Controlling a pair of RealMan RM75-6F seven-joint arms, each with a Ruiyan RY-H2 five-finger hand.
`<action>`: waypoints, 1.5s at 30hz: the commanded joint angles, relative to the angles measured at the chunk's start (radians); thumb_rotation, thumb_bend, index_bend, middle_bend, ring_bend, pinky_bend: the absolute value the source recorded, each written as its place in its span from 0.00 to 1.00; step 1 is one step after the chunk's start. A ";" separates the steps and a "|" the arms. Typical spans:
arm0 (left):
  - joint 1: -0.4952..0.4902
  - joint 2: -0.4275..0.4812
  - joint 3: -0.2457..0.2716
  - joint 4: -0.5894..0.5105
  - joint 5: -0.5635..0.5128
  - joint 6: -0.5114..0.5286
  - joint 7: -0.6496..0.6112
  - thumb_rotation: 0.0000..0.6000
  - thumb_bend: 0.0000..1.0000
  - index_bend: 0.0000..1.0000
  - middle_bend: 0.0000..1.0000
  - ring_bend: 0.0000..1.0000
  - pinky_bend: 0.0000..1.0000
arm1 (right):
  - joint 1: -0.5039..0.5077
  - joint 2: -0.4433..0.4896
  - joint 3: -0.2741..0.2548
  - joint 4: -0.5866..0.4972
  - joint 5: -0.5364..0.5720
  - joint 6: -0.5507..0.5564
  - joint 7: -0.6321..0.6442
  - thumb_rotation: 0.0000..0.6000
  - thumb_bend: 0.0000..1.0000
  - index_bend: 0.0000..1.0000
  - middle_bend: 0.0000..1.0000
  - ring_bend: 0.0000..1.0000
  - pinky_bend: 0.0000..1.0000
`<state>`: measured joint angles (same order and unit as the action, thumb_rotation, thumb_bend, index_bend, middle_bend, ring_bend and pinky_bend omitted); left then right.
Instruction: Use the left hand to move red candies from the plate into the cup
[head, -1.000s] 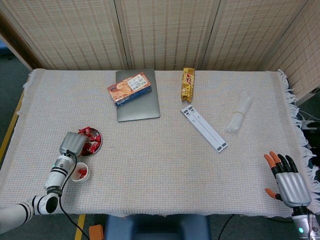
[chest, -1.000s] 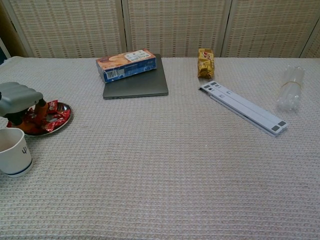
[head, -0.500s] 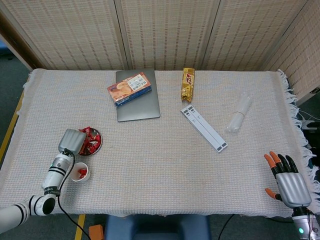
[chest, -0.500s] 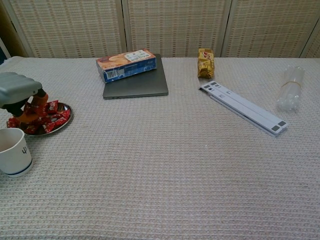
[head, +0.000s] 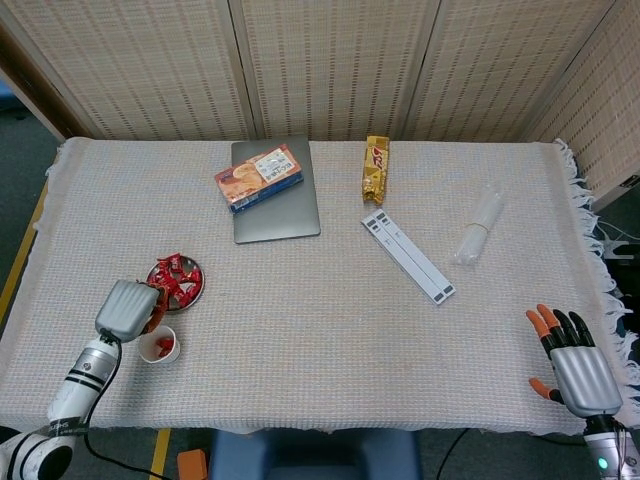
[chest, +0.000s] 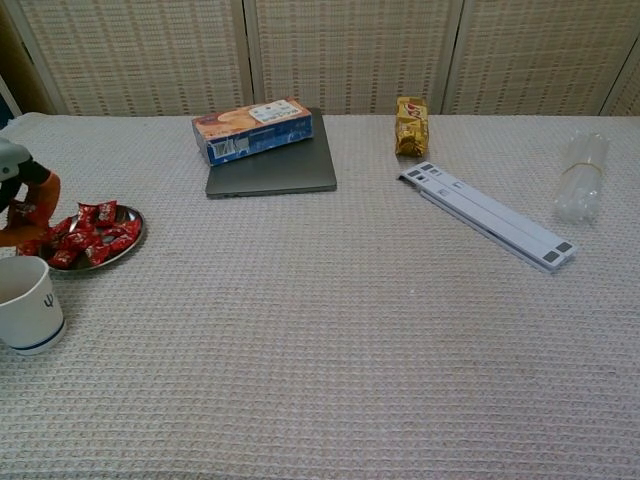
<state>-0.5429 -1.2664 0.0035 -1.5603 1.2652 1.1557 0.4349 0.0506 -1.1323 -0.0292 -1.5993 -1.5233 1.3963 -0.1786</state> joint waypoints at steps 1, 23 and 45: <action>0.073 0.023 0.054 -0.031 0.092 0.096 -0.019 1.00 0.45 0.62 0.66 0.61 1.00 | -0.001 0.001 -0.004 -0.001 -0.008 0.003 0.003 1.00 0.06 0.00 0.00 0.00 0.00; 0.146 0.022 0.094 -0.019 0.229 0.114 -0.018 1.00 0.43 0.36 0.43 0.45 1.00 | -0.003 0.004 -0.008 -0.005 -0.017 0.007 0.004 1.00 0.06 0.00 0.00 0.00 0.00; -0.019 0.002 -0.091 0.048 0.082 -0.135 -0.200 1.00 0.39 0.09 0.16 0.20 1.00 | 0.001 0.000 0.001 -0.006 0.007 -0.008 -0.009 1.00 0.06 0.00 0.00 0.00 0.00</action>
<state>-0.4970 -1.2449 -0.0445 -1.5583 1.4402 1.1384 0.2325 0.0518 -1.1326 -0.0282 -1.6049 -1.5158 1.3881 -0.1878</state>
